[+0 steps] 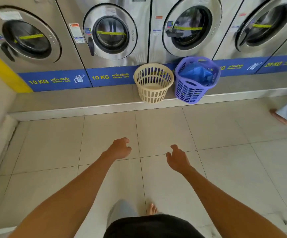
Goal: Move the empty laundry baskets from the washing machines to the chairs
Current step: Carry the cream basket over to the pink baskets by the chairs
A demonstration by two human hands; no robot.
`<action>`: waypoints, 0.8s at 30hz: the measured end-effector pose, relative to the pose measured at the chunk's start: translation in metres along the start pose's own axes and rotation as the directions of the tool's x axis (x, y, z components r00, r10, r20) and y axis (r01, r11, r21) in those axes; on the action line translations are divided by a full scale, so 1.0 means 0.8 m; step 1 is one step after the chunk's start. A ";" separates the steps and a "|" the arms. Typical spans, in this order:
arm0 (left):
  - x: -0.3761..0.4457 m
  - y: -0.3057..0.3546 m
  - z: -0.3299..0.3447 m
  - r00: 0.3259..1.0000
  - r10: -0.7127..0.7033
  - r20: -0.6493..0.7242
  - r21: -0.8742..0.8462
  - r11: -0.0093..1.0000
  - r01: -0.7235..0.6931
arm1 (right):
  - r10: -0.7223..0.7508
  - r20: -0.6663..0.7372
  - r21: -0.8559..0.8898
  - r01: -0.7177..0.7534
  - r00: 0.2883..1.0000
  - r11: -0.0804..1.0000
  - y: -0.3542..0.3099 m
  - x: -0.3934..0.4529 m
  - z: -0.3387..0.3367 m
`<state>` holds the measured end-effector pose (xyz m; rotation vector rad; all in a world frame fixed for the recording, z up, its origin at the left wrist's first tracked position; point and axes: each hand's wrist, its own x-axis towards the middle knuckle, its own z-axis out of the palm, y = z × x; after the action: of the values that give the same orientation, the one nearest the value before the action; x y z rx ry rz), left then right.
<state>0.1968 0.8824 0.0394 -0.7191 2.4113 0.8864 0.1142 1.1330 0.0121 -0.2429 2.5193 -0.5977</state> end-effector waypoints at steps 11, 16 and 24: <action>0.188 0.091 -0.068 0.996 0.000 0.089 0.042 0.999 -0.004 | 0.078 -0.026 0.093 -0.075 0.997 0.993 -0.015 0.191 -0.079; 0.287 0.129 -0.118 0.991 -0.030 0.132 -0.011 0.999 0.032 | 0.096 0.017 0.076 -0.097 0.995 0.992 -0.048 0.299 -0.117; 0.401 0.167 -0.219 0.990 -0.081 0.115 -0.072 0.993 0.090 | 0.057 0.044 0.060 -0.059 0.997 0.996 -0.122 0.445 -0.189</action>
<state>-0.1694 0.7499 0.0316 -0.7744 2.2413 0.9625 -0.2619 0.9996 0.0084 -0.1575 2.4543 -0.6385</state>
